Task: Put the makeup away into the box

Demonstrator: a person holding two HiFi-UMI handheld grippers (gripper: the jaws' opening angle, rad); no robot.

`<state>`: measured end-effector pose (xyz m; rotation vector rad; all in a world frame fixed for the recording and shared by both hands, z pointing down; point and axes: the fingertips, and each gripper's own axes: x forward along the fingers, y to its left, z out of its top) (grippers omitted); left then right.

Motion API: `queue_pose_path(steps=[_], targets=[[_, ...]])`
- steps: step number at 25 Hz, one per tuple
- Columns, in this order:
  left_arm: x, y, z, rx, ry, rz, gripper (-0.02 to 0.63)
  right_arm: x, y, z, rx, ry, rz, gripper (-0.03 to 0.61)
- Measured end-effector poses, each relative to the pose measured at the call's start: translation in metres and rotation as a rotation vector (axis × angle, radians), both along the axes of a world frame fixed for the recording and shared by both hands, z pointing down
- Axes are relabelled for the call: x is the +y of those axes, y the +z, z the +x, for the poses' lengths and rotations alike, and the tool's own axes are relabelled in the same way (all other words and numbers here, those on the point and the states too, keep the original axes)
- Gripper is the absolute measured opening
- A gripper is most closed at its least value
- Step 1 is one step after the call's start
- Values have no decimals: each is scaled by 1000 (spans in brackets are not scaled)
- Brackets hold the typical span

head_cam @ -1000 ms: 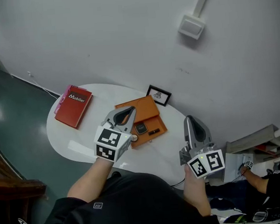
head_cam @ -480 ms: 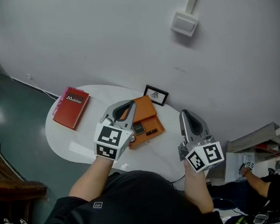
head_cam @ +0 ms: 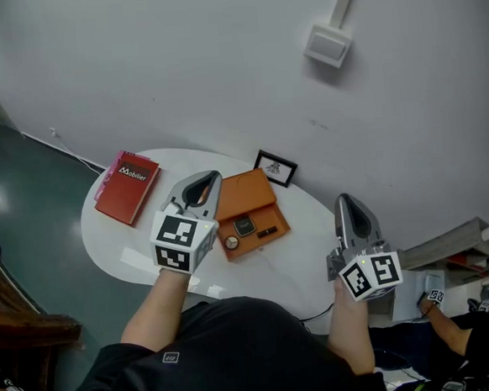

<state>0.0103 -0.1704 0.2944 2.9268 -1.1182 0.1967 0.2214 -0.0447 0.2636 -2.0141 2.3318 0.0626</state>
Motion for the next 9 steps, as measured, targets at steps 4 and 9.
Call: queue_pose_path(steps=[4, 9], targets=[[-1, 1, -1, 8, -2, -4, 15, 1, 2, -1, -4, 1, -3, 34], [0, 3, 3, 0, 13, -8, 15, 0, 4, -10, -1, -9, -7, 34]])
